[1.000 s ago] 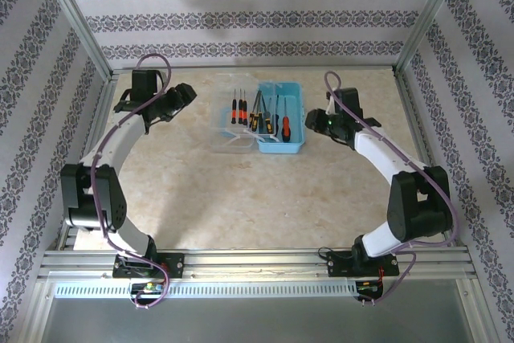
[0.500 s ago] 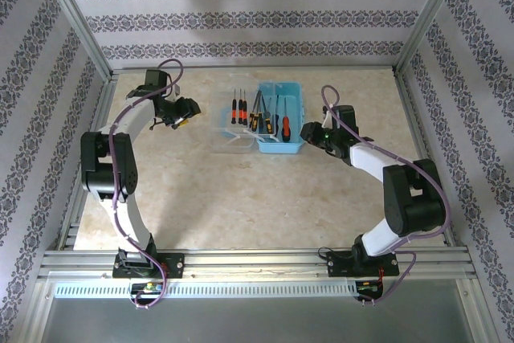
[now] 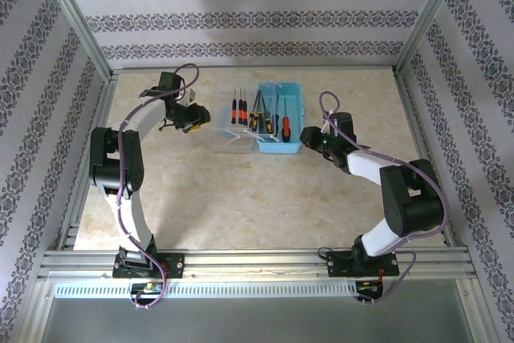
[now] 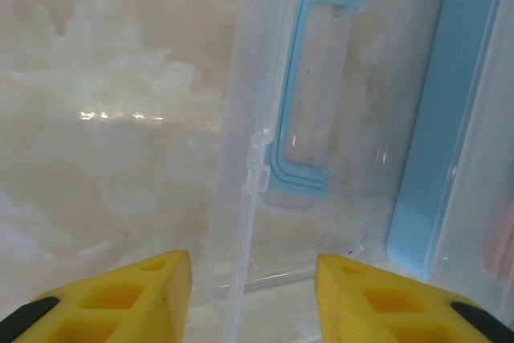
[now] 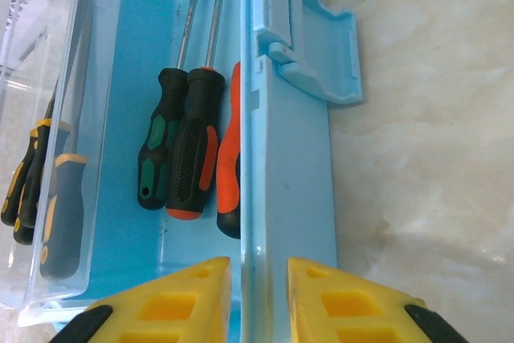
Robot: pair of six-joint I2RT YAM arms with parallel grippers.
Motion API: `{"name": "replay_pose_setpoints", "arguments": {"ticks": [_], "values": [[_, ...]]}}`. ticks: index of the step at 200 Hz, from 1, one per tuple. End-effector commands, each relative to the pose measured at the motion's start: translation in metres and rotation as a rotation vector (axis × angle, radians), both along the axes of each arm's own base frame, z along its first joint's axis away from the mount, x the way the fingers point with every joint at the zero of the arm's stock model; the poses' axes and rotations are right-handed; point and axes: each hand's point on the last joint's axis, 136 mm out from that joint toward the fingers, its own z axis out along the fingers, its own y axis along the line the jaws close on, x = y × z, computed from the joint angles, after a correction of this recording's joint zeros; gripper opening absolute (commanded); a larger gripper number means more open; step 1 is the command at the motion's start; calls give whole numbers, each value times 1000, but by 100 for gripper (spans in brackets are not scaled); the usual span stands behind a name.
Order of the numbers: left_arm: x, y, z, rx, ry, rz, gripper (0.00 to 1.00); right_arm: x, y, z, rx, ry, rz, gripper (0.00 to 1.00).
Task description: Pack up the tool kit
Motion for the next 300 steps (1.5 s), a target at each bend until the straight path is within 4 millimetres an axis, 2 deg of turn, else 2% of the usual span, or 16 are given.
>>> {"name": "replay_pose_setpoints", "arguments": {"ticks": [1,38,86,135,174,205,232,265,300], "values": [[-7,-6,-8,14,39,-51,38,1,9,-3,45,-3,14,26],[-9,-5,-19,56,66,-55,32,1,7,-4,50,-4,4,24],[-10,-5,-27,78,80,-66,32,2,6,-5,53,1,2,24],[-12,-15,-35,77,98,-84,32,2,6,-6,56,4,4,23],[-13,-12,-36,104,101,-82,19,2,3,-5,54,1,-4,23],[-12,-7,-29,138,83,-83,10,2,-2,-2,54,-4,-20,23],[-12,2,-21,196,72,-84,0,1,-16,4,44,-11,-57,26],[-14,11,-2,326,27,-104,0,-1,-33,1,25,-3,-120,28],[-14,17,19,387,-26,-107,0,1,-32,-10,37,40,-109,28]]}}
